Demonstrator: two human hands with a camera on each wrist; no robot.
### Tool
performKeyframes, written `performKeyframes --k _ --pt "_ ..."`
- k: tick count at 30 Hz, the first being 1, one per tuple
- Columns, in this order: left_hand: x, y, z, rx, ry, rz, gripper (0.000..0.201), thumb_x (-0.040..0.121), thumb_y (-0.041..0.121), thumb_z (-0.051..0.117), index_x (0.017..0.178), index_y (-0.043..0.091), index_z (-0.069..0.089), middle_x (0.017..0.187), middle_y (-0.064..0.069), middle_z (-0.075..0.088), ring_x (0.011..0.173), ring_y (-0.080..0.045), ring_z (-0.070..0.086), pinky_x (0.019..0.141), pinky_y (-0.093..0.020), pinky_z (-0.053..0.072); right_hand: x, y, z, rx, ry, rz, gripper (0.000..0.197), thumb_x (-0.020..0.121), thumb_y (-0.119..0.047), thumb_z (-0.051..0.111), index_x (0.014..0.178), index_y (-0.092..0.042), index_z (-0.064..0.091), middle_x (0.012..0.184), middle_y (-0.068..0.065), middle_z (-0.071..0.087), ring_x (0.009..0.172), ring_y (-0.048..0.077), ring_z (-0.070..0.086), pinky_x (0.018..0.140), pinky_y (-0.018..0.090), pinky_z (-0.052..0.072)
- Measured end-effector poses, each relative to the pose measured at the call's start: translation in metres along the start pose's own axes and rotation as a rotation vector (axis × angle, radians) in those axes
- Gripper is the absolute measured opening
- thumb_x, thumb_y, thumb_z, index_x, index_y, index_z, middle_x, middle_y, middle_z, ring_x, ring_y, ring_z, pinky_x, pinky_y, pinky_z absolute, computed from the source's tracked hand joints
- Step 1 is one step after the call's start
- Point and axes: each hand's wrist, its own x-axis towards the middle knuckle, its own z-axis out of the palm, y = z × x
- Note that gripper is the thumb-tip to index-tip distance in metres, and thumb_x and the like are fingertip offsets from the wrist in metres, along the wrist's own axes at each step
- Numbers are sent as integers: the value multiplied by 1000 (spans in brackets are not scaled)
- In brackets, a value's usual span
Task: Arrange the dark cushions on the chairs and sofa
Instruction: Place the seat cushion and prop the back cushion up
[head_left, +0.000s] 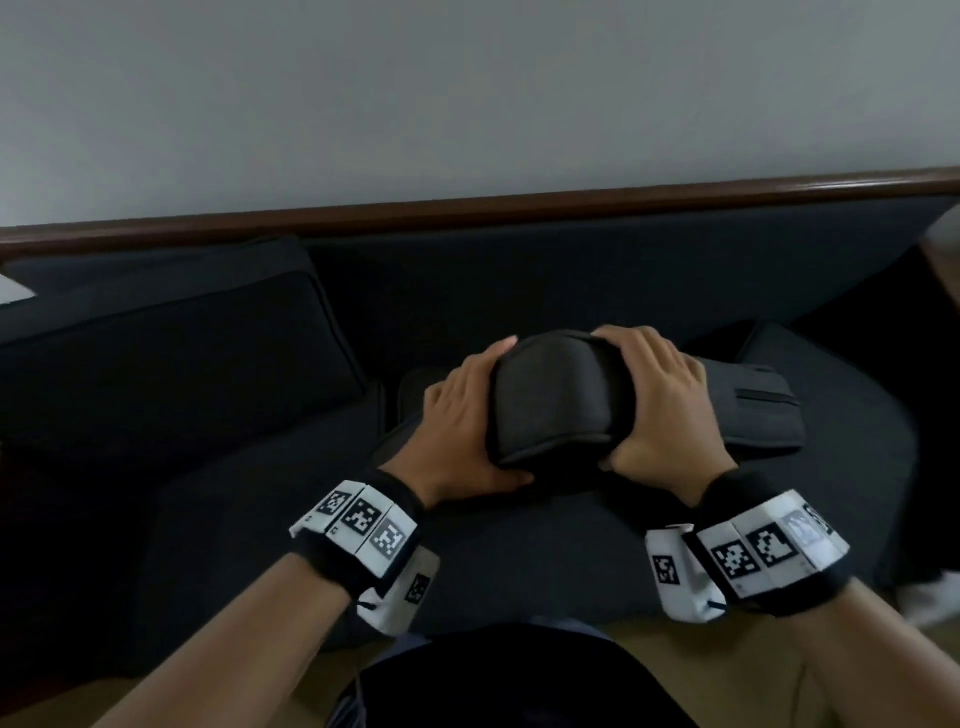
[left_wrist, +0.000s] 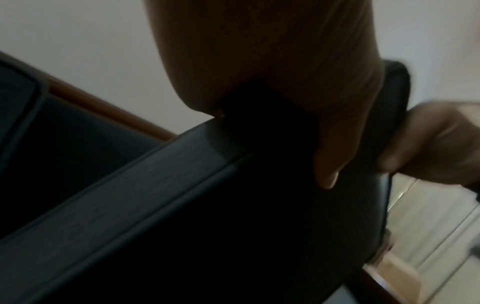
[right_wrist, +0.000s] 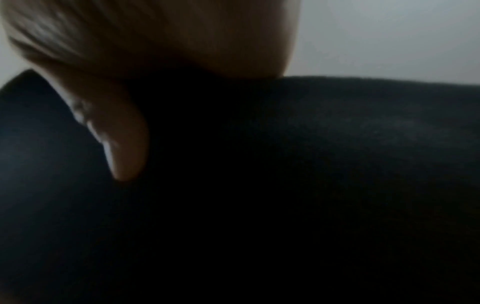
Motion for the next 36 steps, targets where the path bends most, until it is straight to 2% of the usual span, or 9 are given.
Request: performKeyframes --k 5,12,18,21,24,28,30,33,36 --pt "-11 -45 35 101 -72 -152 114 45 68 65 144 28 25 141 -1 46 126 -25 48 104 -53 37 -19 33 -11 89 147 42 87 40 -29 71 123 -25 49 117 -6 55 112 20 52 96 42 37" --pt "19 -32 40 198 -44 -67 105 48 66 70 135 13 44 128 -8 59 114 -31 59 97 -47 45 -17 63 -27 208 241 93 85 33 -36 65 115 -15 56 112 -4 59 108 23 57 94 56 43" --pt "35 -17 17 184 33 -69 94 48 42 93 127 14 48 116 -6 64 104 -30 61 87 -44 48 10 75 -31 330 292 90 82 28 -23 68 107 -41 51 110 3 63 107 28 59 93 60 42" --pt "44 -10 2 224 60 -79 94 47 43 92 126 16 49 114 -6 64 102 -30 62 86 -45 49 25 77 -33 463 310 104 84 26 -22 70 105 -44 51 105 -2 64 102 21 61 90 46 49" --pt "66 -3 -16 297 84 -116 97 46 37 94 130 15 50 118 -10 63 106 -32 60 90 -45 48 49 90 -33 626 320 124 84 24 -17 71 106 -23 56 101 0 62 94 13 59 81 27 49" --pt "112 -2 -37 337 82 -147 99 47 35 93 134 20 48 122 -9 61 112 -31 56 96 -43 44 91 112 -25 806 360 256 88 17 3 60 99 -27 58 98 0 63 90 9 60 68 23 51" --pt "142 -12 -37 383 70 -186 102 48 36 93 138 23 45 124 -9 60 114 -30 55 99 -45 45 118 127 -10 886 337 411 84 29 13 53 102 -28 57 103 1 63 93 10 62 60 23 52" --pt "181 -39 -20 489 -30 -286 100 55 46 88 141 27 40 128 -7 59 118 -30 54 99 -50 45 157 156 23 803 207 651 87 55 17 60 131 -23 49 129 11 56 120 29 53 89 39 54" --pt "200 -70 2 508 -81 -444 91 71 52 77 147 28 33 150 -4 41 138 -29 37 107 -56 35 175 173 54 567 -47 756 99 69 -12 80 151 -24 26 155 9 31 138 29 36 114 44 34"
